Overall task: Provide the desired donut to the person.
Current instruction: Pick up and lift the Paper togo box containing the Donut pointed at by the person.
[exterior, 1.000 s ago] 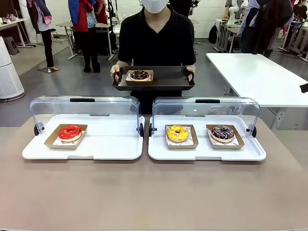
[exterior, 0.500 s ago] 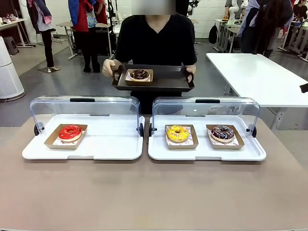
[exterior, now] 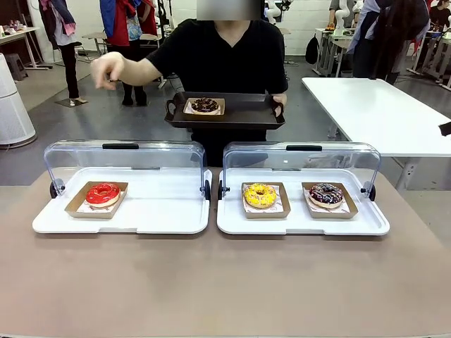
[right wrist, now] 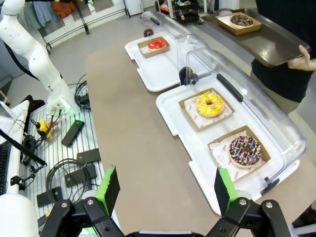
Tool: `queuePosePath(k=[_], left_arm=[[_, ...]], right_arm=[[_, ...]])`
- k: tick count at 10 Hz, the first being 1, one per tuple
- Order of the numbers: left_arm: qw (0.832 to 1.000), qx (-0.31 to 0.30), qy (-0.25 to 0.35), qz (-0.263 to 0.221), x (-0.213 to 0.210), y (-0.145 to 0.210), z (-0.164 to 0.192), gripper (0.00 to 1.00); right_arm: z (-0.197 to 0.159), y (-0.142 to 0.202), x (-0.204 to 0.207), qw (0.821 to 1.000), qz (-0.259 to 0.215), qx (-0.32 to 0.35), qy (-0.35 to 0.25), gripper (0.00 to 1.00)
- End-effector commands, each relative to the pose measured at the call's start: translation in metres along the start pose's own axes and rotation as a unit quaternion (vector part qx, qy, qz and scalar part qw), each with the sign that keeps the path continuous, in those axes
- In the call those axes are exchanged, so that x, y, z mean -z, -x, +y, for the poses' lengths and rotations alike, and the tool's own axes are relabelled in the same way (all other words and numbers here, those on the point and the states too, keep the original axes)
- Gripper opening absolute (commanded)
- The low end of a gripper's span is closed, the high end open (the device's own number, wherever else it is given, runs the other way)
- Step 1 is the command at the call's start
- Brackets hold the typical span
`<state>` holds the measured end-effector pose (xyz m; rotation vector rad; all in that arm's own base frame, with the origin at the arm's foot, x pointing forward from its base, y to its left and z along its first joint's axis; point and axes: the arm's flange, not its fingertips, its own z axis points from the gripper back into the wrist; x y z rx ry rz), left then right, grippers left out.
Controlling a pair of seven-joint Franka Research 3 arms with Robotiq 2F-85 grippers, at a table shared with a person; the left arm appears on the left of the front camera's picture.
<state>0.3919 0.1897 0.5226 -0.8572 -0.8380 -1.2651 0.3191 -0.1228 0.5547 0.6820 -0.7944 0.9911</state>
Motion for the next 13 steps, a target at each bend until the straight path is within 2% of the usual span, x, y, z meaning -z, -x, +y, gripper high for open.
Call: queuePosePath(k=[1,13], left_arm=[[1.000,0.002,-0.004,-0.006,-0.0010,-0.0014,0.0001,1.00],[1.000,0.002,-0.004,-0.006,-0.0010,-0.0014,0.0001,1.00]], right_arm=[[-0.0006,-0.0013,0.0001,1.000,-0.009,-0.004,-0.004,1.00],[-0.0006,-0.0013,0.0001,1.000,-0.009,-0.004,-0.004,1.00]])
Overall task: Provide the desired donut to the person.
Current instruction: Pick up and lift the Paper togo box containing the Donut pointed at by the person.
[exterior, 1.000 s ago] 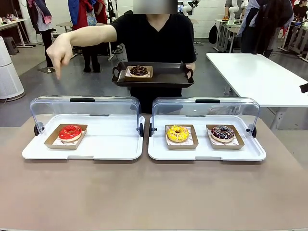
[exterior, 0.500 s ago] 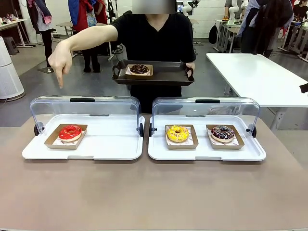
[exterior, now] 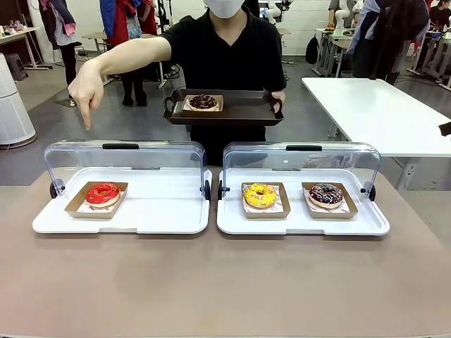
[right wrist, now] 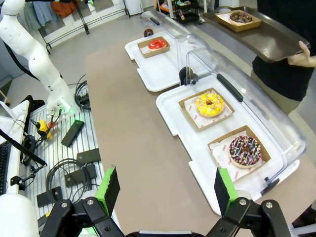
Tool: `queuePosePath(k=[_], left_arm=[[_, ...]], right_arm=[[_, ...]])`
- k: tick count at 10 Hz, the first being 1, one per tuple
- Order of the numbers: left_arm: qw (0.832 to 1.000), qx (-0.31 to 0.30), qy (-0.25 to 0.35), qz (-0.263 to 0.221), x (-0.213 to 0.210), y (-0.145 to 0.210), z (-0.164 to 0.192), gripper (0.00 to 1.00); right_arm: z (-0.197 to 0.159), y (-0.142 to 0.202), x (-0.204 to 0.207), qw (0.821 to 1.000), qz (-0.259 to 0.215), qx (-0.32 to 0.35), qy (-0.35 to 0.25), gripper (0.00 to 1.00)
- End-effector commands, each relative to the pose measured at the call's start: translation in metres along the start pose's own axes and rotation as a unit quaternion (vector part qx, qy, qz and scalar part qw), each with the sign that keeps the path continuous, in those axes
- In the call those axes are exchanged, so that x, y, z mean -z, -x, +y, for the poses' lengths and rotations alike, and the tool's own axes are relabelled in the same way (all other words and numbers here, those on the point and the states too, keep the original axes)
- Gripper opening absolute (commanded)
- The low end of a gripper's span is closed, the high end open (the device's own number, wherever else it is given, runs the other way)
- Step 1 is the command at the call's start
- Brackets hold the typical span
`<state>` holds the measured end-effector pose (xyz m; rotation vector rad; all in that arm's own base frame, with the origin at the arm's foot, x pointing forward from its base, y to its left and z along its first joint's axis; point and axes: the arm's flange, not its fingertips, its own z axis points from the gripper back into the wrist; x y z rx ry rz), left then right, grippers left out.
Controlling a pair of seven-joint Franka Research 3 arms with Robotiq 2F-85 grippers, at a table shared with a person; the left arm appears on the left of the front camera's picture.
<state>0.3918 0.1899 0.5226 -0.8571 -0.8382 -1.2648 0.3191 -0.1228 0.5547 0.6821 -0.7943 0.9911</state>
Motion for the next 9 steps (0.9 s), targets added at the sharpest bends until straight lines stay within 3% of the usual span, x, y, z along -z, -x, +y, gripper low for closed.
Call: queuePosePath(k=[1,3,4,5,6,7,9], left_arm=[[1.000,0.002,-0.004,-0.006,-0.001,-0.001,0.000,1.00],[1.000,0.000,0.000,0.000,0.000,0.000,0.000,1.00],[0.989,0.054,-0.010,0.136,0.011,-0.027,0.001,1.00],[0.963,0.109,-0.012,0.246,0.026,-0.057,0.004,1.00],[0.925,0.159,-0.012,0.344,0.046,-0.084,0.005,1.00],[0.893,0.193,-0.036,0.404,0.070,-0.105,-0.004,1.00],[0.846,0.246,-0.094,0.463,0.128,-0.124,-0.021,1.00]], right_arm=[[-0.001,-0.001,0.000,1.000,-0.009,-0.004,-0.004,1.00],[-0.001,-0.001,0.000,1.000,-0.009,-0.004,-0.004,1.00],[-0.001,-0.001,0.000,1.000,-0.009,-0.004,-0.004,1.00],[-0.001,-0.001,0.000,1.000,-0.009,-0.004,-0.004,1.00],[-0.001,-0.001,0.000,1.000,-0.009,-0.004,-0.004,1.00],[-0.001,-0.001,0.000,1.000,-0.009,-0.004,-0.004,1.00],[-0.001,-0.001,0.000,1.000,-0.009,-0.004,-0.004,1.00]])
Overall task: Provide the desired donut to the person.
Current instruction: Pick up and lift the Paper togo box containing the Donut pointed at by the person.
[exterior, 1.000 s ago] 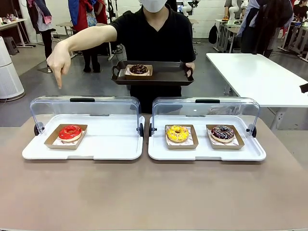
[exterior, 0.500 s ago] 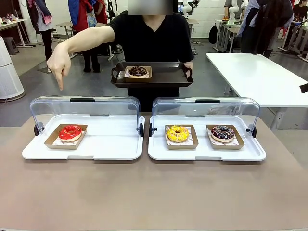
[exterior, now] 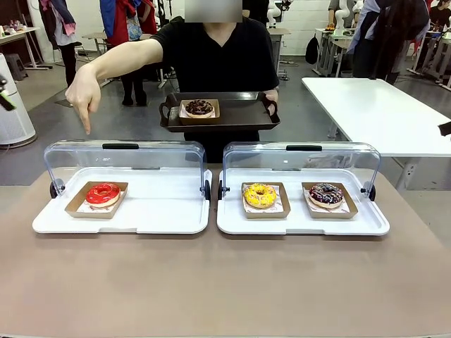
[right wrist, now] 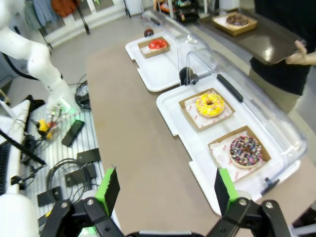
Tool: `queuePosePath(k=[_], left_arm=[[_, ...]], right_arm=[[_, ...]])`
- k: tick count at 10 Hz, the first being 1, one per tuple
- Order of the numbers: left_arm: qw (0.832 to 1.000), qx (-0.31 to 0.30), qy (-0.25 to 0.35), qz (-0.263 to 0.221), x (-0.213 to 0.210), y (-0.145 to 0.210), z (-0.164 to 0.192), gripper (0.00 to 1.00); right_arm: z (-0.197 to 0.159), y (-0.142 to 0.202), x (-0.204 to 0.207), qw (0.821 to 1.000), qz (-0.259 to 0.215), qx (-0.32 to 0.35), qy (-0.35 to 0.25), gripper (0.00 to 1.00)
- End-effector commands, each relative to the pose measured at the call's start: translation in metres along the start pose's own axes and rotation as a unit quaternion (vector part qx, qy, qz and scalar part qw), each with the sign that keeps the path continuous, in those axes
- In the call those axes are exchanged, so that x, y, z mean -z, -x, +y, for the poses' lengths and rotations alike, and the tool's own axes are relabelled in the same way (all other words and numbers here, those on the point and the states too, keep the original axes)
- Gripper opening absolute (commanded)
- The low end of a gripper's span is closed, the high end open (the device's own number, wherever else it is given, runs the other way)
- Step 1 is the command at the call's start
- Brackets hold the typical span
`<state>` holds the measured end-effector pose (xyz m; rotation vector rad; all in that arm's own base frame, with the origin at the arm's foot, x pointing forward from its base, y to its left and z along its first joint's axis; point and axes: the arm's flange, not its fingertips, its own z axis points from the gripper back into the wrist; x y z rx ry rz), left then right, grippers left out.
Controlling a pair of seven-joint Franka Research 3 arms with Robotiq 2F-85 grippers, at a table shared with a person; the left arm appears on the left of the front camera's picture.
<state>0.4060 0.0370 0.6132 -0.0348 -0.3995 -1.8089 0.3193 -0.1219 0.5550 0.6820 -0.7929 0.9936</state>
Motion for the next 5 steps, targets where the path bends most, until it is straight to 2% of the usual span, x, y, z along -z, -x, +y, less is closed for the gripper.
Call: queuePosePath(k=[1,2,4,5], left_arm=[[0.989,0.030,-0.051,0.136,0.061,-0.035,-0.018,1.00],[0.985,0.051,-0.038,0.161,0.091,-0.054,-0.022,1.00],[0.988,0.062,0.004,0.139,0.142,-0.076,-0.019,1.00],[0.987,0.064,0.008,0.147,0.165,-0.081,-0.021,1.00]], right_arm=[[-0.001,-0.001,-0.001,1.000,-0.010,-0.003,-0.003,1.00],[-0.001,-0.001,-0.001,1.000,-0.010,-0.003,-0.003,1.00],[-0.001,-0.001,-0.001,1.000,-0.010,-0.003,-0.003,1.00],[-0.001,-0.001,-0.001,1.000,-0.010,-0.003,-0.003,1.00]])
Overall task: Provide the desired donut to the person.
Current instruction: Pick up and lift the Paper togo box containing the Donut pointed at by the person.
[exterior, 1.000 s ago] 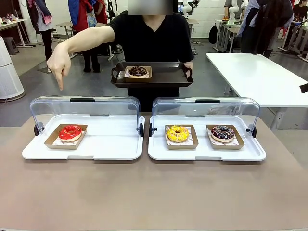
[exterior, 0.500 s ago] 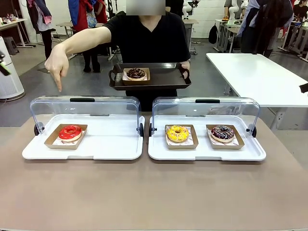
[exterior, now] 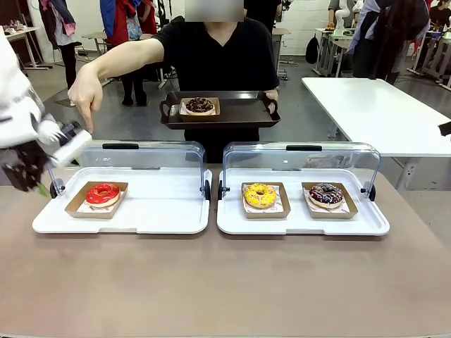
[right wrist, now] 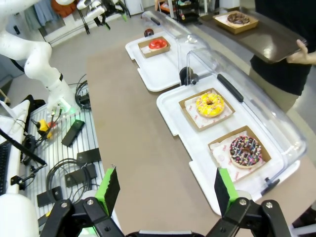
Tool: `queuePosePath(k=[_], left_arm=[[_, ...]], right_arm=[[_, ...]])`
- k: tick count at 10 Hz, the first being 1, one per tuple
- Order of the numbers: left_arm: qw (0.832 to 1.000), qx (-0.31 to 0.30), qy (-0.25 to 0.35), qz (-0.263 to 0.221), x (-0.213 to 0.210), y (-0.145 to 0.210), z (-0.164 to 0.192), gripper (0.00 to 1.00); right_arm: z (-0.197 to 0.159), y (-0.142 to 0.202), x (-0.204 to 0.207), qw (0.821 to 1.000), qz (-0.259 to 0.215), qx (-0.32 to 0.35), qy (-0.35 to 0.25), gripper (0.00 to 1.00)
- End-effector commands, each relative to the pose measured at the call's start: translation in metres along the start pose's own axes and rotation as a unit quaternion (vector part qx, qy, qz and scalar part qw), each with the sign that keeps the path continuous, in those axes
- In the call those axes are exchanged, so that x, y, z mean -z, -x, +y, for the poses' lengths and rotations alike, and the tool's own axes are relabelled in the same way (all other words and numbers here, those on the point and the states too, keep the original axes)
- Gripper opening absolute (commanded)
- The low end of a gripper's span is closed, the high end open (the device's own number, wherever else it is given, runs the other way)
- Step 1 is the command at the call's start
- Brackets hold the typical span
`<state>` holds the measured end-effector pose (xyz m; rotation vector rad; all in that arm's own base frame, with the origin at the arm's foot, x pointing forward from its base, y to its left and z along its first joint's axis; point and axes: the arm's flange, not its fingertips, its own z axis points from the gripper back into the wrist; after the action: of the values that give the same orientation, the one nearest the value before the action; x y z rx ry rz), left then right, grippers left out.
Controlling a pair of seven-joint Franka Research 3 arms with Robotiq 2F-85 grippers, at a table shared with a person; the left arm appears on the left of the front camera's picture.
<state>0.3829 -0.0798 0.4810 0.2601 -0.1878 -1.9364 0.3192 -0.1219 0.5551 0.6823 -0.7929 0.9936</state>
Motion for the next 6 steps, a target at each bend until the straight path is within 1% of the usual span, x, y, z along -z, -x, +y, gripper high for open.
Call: queuePosePath(k=[1,2,3,4,5,6], left_arm=[[1.000,-0.015,0.008,0.006,0.029,-0.012,0.001,1.00],[1.000,-0.013,0.027,-0.006,0.038,-0.017,-0.001,1.00],[0.998,-0.013,0.052,-0.025,0.043,-0.014,0.003,1.00],[0.997,-0.019,0.057,-0.042,0.043,-0.006,0.006,1.00],[0.999,-0.006,0.038,-0.014,0.047,-0.021,-0.003,1.00],[0.999,-0.006,0.038,-0.014,0.047,-0.021,-0.003,1.00]], right_arm=[[-0.001,-0.001,0.000,1.000,-0.010,-0.003,-0.003,1.00],[-0.001,-0.001,0.000,1.000,-0.010,-0.003,-0.003,1.00],[-0.001,-0.001,0.000,1.000,-0.010,-0.003,-0.003,1.00],[-0.001,-0.001,0.000,1.000,-0.010,-0.003,-0.003,1.00],[-0.001,-0.001,0.000,1.000,-0.010,-0.003,-0.003,1.00],[-0.001,-0.001,0.000,1.000,-0.010,-0.003,-0.003,1.00]])
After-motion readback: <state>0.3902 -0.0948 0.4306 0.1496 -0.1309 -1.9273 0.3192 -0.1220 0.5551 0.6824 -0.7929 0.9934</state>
